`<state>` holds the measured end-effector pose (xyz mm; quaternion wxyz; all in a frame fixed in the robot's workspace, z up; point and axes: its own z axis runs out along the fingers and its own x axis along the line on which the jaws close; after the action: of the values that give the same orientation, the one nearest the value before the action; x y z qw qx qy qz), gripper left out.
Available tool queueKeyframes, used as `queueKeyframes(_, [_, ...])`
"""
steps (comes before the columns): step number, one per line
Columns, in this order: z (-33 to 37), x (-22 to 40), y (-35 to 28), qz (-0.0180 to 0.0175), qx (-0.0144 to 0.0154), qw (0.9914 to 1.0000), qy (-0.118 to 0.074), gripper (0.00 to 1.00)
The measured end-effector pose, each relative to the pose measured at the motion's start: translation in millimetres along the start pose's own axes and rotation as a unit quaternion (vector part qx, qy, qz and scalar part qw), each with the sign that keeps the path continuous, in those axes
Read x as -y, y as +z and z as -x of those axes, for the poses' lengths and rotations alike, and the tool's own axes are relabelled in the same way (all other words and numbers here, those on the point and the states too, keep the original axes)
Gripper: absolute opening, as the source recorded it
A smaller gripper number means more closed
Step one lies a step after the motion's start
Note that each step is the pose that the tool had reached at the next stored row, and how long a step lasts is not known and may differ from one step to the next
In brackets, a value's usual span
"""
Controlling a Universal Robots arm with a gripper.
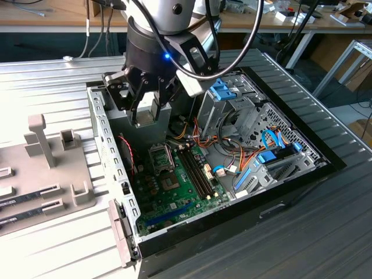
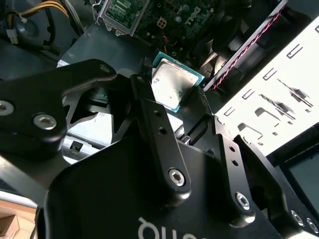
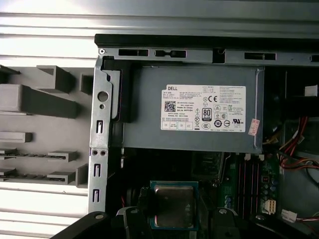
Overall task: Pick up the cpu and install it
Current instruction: 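Pick up the cpu and move it towards the insertion slot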
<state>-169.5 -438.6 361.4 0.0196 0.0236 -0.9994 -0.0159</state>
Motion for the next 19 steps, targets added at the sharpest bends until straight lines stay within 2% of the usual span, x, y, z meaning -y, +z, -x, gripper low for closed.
queueKeyframes(19, [2.4,9.8,0.6,0.0000,0.0000,1.00000,0.000,0.47])
